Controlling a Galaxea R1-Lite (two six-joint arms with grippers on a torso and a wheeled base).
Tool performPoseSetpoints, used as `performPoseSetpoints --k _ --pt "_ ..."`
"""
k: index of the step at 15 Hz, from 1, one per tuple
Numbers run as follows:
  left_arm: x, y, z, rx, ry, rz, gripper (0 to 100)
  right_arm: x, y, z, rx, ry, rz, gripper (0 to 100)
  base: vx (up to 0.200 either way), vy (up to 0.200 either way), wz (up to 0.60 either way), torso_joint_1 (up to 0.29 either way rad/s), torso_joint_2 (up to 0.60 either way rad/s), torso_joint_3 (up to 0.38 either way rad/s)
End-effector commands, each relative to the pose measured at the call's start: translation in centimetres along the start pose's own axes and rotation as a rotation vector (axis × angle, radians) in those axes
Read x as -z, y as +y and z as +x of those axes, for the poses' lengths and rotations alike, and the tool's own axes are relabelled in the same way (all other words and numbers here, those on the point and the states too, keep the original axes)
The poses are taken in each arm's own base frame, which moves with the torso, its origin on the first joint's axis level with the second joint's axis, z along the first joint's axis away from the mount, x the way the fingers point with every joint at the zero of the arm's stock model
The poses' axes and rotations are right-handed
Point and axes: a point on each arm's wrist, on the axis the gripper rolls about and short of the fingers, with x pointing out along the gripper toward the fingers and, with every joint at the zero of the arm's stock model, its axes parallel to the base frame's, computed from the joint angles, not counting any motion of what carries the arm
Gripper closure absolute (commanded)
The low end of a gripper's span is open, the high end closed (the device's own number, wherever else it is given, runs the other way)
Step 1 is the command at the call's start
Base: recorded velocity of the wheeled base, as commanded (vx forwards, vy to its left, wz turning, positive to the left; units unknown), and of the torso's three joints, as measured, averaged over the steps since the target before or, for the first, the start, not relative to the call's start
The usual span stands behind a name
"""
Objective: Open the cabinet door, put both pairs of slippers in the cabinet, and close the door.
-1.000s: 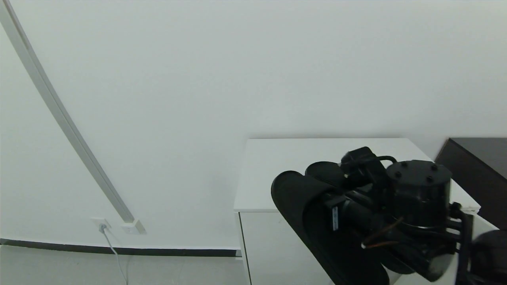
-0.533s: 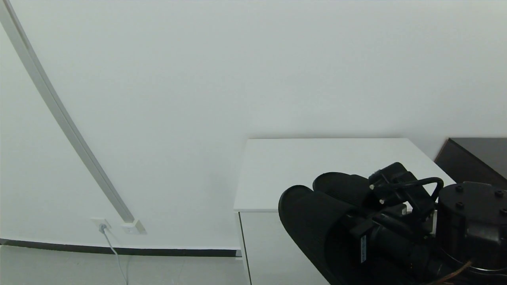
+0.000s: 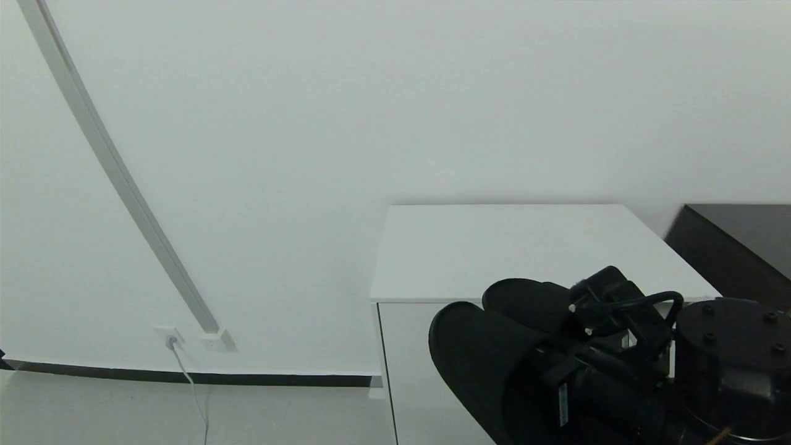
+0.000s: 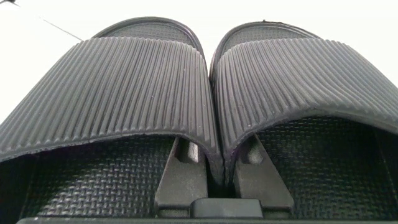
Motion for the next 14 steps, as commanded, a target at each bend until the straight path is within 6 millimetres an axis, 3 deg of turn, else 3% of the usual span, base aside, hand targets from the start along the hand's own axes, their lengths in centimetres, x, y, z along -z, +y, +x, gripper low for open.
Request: performPoseSetpoints --k 1,4,14 --pt "0.00 0.00 0.01 0.000 0.001 0.000 100 0.40 0.00 0.10 0.002 0.016 -0.007 100 -0.200 0.000 0.00 0.002 0.01 0.002" --pt "0.00 0.01 -0.01 -0.003 -0.001 0.000 100 0.86 -0.03 0.13 0.003 0.033 -0.013 100 -0.200 0.000 0.00 -0.001 0.00 0.002" --pt "0.00 0.01 0.01 -0.004 0.001 -0.004 100 1.21 -0.03 0.32 0.000 0.035 -0.012 100 0.000 0.000 0.00 0.000 0.00 0.000"
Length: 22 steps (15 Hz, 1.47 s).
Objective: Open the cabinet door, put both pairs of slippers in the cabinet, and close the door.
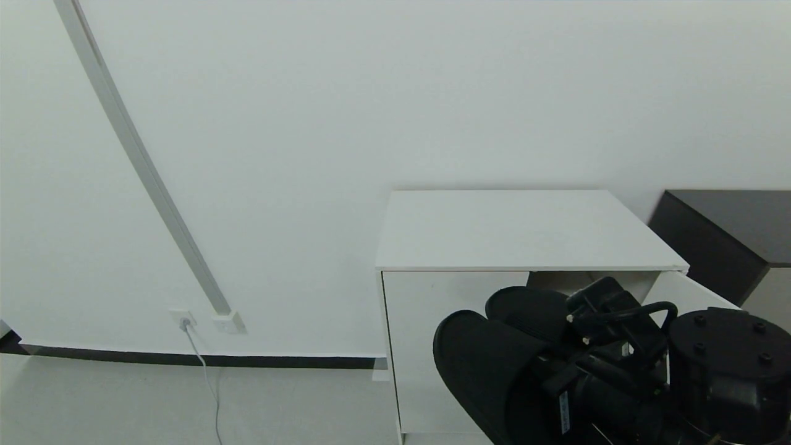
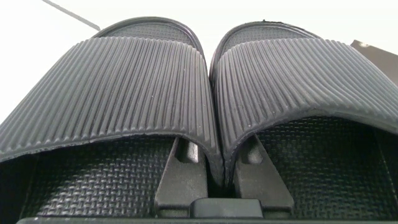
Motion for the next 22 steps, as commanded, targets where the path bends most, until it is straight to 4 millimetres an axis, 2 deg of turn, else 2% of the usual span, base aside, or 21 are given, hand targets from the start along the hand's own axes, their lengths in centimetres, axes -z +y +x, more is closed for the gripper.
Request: performPoseSetpoints --k 1,6,22 --pt "0.0 0.0 0.0 0.000 0.001 0.000 100 0.2 0.1 0.3 0.000 0.001 -0.001 100 0.000 0.000 0.00 0.000 0.00 0.000" --pt "0.0 0.0 0.0 0.000 0.001 0.000 100 0.8 0.2 0.6 -0.003 -0.002 -0.003 100 0.000 0.000 0.00 0.000 0.00 0.000" --pt "0.0 0.0 0.0 0.003 0.001 0.001 100 1.4 0.2 0.9 0.000 0.015 -0.013 100 0.000 -0.200 0.00 0.003 0.00 0.004"
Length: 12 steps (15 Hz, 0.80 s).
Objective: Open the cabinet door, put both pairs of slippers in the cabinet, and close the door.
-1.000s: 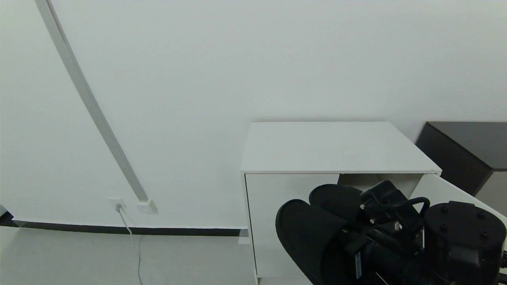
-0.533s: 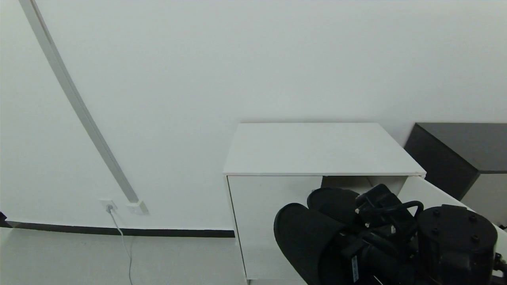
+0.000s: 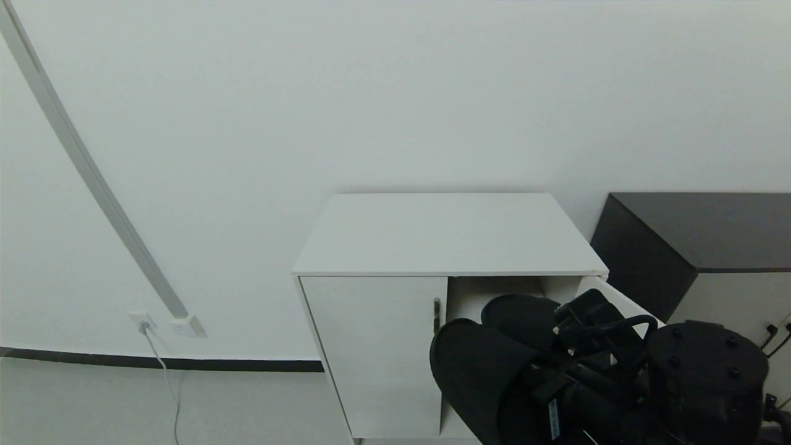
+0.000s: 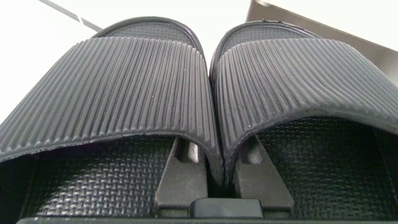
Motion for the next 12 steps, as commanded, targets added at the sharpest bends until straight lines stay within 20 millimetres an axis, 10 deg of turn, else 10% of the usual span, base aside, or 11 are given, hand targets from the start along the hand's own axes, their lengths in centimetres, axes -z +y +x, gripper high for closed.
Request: performPoseSetpoints --k 1,12 --pt "-0.01 0.00 0.01 0.000 0.000 0.000 100 0.07 0.03 0.01 -0.001 0.001 -0.001 100 0.000 -0.200 0.00 0.007 0.01 0.002" --pt "-0.01 0.00 0.01 -0.001 0.000 -0.002 100 0.27 0.00 -0.03 -0.001 0.007 -0.005 100 0.000 0.000 0.00 0.000 0.00 0.000"
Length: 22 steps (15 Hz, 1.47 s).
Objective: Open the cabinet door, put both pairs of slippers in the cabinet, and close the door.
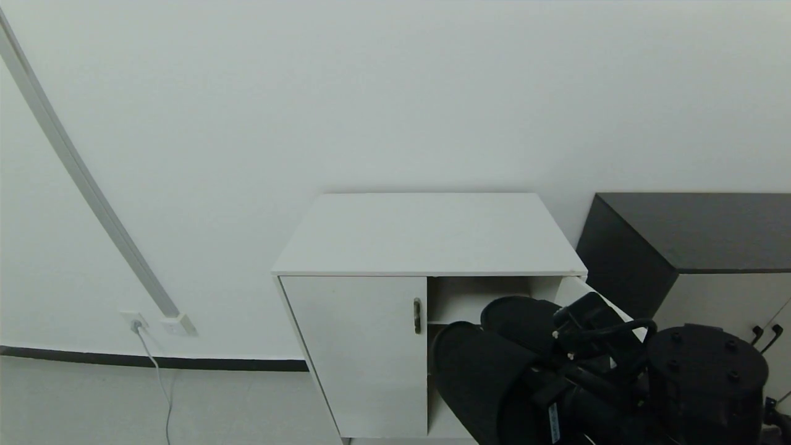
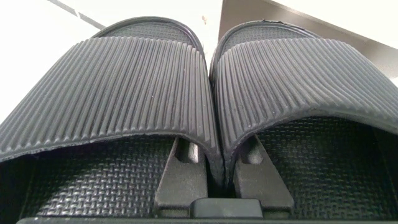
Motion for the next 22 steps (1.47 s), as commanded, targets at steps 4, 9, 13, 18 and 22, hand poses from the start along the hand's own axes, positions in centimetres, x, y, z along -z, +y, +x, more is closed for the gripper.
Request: performPoseSetpoints --k 4,9,13,18,22 --pt "0.00 0.00 -0.01 -0.001 -0.001 -0.001 100 0.12 0.03 0.07 0.000 0.005 -0.002 100 0.000 0.000 0.00 0.000 0.00 0.000" --pt "0.00 0.00 0.01 -0.001 0.001 -0.001 100 0.38 0.10 0.31 -0.001 -0.003 0.000 100 0.000 0.000 0.00 -0.075 0.17 0.097" --pt "0.00 0.00 0.01 -0.001 0.001 -0.001 100 0.45 0.08 0.29 -0.001 -0.002 -0.003 100 0.000 0.000 0.00 -0.205 0.48 0.268" --pt "0.00 0.00 0.01 -0.001 0.001 -0.001 100 0.71 0.14 0.41 -0.001 0.009 -0.006 100 0.000 0.000 0.00 -0.224 0.55 0.322" --pt "0.00 0.00 0.01 -0.001 0.001 -0.001 100 0.94 0.11 0.31 0.002 0.005 -0.008 100 0.000 0.000 0.00 -0.196 0.52 0.317"
